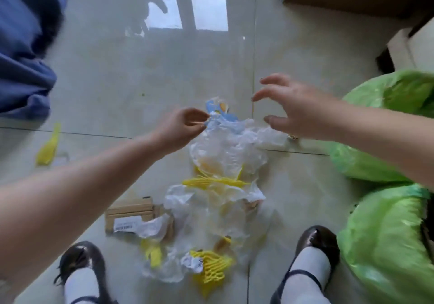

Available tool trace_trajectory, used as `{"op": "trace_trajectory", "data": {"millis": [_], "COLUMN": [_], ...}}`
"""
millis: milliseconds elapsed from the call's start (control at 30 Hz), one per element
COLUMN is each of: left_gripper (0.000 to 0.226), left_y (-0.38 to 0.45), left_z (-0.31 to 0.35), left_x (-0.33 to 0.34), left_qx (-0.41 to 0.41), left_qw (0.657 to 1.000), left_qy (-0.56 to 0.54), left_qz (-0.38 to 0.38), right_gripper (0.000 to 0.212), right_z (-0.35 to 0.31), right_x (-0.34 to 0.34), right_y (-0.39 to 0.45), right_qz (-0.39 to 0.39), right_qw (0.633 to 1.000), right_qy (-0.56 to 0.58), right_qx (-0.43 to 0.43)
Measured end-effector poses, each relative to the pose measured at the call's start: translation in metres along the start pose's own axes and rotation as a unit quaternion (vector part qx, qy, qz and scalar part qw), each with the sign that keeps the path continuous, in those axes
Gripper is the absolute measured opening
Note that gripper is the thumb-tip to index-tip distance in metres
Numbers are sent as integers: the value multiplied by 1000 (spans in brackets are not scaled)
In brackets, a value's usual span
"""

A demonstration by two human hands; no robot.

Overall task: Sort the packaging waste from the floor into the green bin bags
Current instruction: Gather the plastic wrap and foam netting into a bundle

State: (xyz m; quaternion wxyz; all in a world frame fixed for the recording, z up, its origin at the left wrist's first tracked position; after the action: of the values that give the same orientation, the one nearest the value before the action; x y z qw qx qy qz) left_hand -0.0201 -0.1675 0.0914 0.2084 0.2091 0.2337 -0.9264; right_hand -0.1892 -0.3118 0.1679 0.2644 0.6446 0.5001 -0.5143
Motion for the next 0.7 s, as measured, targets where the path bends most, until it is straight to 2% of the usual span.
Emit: {"op": "trace_trajectory", "data": {"millis": [100,200,300,400,533,633,700], "left_gripper": [33,51,57,60,90,99,86], "left_y": [-25,-33,-14,18,46,59,66], "left_z": [-62,-95,-100,-104,-116,-122,-123], "left_x": [-1,12,26,48,81,93,96], "left_qx": [-55,-41,4,22,-3,3,24], "left_qw": [994,973,967,967,961,935,932], "left_qy": [80,197,223,221,241,324,339], "left_qz": [-55,-115,-119,-124,-139,-143,-127], "right_gripper": [62,65,68,85,112,110,100], "right_z": [-27,-31,-18,6,38,49,53], "right_x": [74,127,154,169,191,205,209], "right_y": [24,39,63,88,97,91,90], "right_qz": [-149,-247,-251,-247,-263,-241,-212], "right_qw": [983,942,939,942,946,956,962], "right_qy": [-102,-224,-237,-226,-173,-142,-118], "right_qx": [-22,-27,-12,25,78,93,124]}}
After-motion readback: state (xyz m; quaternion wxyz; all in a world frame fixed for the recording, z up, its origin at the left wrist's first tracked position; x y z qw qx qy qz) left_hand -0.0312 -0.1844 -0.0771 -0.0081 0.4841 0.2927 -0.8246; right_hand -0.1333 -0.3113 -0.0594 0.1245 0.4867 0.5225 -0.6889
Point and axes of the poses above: each hand's wrist, its own y-axis towards the middle knuckle, its own x-axis out of the palm, z = x × y, the point moved 3 cm from there along y, towards the middle knuckle, and after that the axes turned 1 degree about -y, right-handed, at the moved point
